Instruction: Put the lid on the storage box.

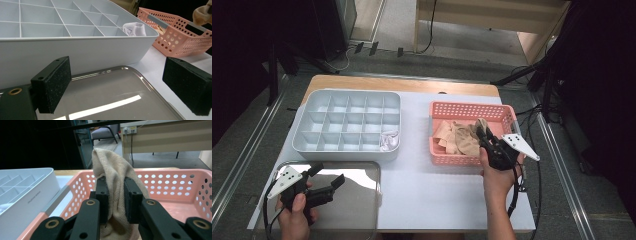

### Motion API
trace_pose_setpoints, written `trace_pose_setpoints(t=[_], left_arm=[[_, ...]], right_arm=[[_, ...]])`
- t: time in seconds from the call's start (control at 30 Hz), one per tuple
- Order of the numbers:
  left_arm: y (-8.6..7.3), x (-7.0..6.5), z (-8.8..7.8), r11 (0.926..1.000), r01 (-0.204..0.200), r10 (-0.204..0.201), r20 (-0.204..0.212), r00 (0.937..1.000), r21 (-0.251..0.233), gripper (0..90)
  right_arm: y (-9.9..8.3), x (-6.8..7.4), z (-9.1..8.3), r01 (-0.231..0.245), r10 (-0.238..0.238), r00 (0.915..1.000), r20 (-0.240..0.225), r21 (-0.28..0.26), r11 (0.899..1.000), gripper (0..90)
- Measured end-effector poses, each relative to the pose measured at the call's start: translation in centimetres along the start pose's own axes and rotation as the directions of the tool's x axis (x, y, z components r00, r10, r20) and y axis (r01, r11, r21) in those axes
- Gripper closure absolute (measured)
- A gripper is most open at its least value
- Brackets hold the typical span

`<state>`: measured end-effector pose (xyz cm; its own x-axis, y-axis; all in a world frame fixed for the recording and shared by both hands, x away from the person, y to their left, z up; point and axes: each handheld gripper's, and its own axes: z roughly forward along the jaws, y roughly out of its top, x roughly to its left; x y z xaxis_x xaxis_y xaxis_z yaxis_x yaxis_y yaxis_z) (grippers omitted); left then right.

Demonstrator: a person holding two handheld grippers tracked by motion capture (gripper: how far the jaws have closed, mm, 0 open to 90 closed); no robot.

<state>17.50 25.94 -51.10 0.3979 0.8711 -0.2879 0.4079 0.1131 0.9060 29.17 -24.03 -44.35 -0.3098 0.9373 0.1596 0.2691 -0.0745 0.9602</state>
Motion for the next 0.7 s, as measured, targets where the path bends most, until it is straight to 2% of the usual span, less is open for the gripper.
trace_pose_setpoints(t=[0.3, 0.53, 0.7], left_arm=[[0.0, 0.0, 0.1, 1.0000, 0.000, 0.000, 0.002, 1.0000, 0.002, 8.6], [0.0, 0.0, 0.0, 1.0000, 0.001, -0.001, 0.004, 1.0000, 0.002, 8.6], [-0.1, 0.0, 0.0, 1.0000, -0.001, 0.001, 0.003, 1.0000, 0.003, 8.6]], right_arm=[[-0.1, 0.4, -2.1, -0.007, 0.007, 0.9994, -0.035, -0.020, 1.000, 77.1], [-0.7, 1.0, -3.5, 0.028, -0.028, 0.9987, -0.041, -0.018, 0.999, 77.1], [-1.5, 1.3, -4.8, 0.031, -0.032, 0.9984, -0.046, -0.027, 0.999, 77.0]])
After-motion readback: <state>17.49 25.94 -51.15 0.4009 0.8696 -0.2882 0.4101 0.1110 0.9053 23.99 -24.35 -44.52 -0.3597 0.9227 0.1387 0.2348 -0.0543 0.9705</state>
